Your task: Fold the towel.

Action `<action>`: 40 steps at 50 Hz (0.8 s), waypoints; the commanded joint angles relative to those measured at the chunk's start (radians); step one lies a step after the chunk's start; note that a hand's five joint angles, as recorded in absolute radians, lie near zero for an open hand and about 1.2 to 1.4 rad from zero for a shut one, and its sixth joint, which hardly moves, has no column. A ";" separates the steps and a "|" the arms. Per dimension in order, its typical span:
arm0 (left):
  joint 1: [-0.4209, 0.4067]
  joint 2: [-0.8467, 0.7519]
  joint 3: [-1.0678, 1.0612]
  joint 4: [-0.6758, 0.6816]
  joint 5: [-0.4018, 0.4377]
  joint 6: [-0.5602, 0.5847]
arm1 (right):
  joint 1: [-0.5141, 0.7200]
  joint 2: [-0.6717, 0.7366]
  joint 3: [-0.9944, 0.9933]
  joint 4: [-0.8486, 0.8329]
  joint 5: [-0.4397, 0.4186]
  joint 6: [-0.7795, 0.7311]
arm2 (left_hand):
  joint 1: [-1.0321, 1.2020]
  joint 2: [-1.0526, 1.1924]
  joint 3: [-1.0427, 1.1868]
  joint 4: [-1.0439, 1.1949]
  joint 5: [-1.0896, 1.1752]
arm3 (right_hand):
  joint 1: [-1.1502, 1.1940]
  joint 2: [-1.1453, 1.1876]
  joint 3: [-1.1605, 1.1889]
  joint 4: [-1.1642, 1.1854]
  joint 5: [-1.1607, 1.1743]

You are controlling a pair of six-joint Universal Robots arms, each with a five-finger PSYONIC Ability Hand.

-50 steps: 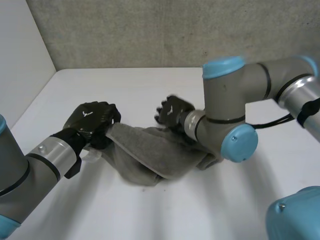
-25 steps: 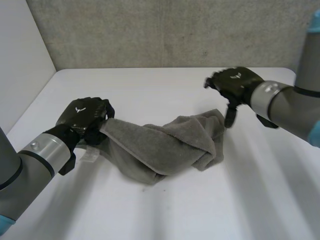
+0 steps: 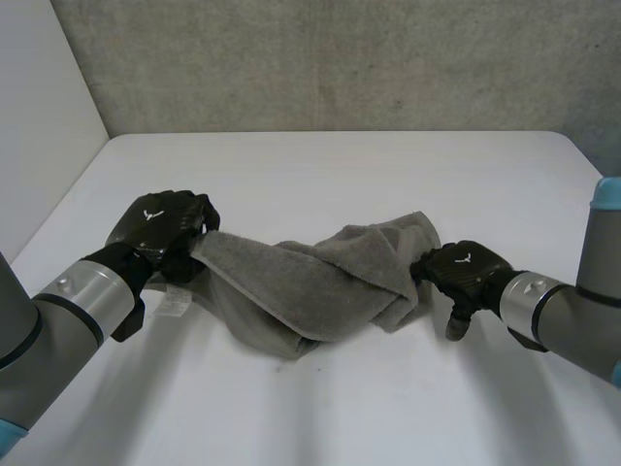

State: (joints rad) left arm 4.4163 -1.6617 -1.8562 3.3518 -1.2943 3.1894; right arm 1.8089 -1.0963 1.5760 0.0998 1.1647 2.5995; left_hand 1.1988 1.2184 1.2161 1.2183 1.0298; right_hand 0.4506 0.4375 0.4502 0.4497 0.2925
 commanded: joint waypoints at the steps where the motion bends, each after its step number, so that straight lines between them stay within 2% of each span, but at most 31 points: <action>1: 0.000 -0.001 -0.001 0.000 0.001 0.000 | 0.004 0.058 0.004 -0.087 0.000 0.007 | 0.197 0.178 0.180 0.178 0.192 | 0.031 0.044 0.031 0.032 0.014; 13: 0.000 -0.001 -0.006 0.000 0.001 0.000 | 0.024 0.121 -0.024 -0.153 0.000 0.017 | 0.197 0.178 0.180 0.178 0.192 | 0.163 0.176 0.163 0.163 0.146; 30: 0.002 0.000 -0.008 0.001 0.001 0.000 | 0.070 0.150 -0.065 -0.157 0.007 0.048 | 0.197 0.178 0.180 0.178 0.192 | 0.269 0.282 0.269 0.269 0.252; 38: 0.002 -0.001 -0.008 0.011 0.001 0.000 | 0.076 0.181 -0.093 -0.161 0.015 0.048 | 0.197 0.178 0.180 0.178 0.192 | 0.392 0.405 0.392 0.393 0.375; 40: 0.002 -0.001 -0.008 0.011 0.001 0.000 | 0.076 0.188 -0.102 -0.161 0.015 0.048 | 0.197 0.178 0.180 0.178 0.192 | 0.506 0.519 0.506 0.507 0.489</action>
State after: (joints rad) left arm 4.4179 -1.6627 -1.8636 3.3583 -1.2931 3.1891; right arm 1.8845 -0.9309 1.4990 -0.0599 1.1758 2.6482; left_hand 1.1990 1.2184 1.2162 1.2183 1.0298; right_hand 0.8163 0.8180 0.8163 0.8162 0.6391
